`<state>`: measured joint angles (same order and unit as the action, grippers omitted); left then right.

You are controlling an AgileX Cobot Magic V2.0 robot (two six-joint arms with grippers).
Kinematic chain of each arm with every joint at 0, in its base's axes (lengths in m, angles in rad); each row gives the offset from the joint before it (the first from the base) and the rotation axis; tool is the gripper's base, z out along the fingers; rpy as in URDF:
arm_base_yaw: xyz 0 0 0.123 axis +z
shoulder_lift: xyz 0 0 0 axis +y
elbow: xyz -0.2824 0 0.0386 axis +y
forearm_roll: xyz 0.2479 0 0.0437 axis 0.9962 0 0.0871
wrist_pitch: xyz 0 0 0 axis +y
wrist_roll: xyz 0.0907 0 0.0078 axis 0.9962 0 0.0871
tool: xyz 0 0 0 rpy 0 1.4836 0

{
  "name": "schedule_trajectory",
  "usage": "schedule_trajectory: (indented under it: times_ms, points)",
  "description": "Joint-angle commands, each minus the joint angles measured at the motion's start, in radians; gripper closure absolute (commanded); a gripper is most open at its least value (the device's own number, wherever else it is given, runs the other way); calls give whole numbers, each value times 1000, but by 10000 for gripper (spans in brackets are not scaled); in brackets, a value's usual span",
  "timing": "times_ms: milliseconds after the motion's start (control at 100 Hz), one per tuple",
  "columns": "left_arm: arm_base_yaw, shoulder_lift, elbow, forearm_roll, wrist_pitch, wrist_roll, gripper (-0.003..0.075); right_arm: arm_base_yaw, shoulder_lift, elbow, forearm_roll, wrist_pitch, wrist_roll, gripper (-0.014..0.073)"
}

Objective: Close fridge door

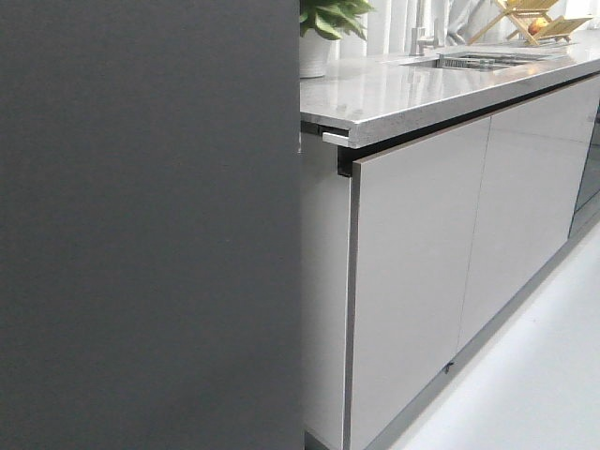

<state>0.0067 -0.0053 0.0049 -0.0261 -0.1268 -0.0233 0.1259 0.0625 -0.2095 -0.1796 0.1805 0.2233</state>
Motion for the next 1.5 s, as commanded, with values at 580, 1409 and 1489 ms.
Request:
schedule_trajectory:
  times_ms: [580,1409,1489]
  points:
    - [-3,-10,35,-4,-73,-2,740,-62,-95,246,39,-205,-62,638]
    - [-3,-10,35,-4,-73,-2,740,-62,-95,246,32,-200,-62,638]
    - [-3,-10,35,-4,-73,-2,740,-62,-95,246,32,-200,-62,639]
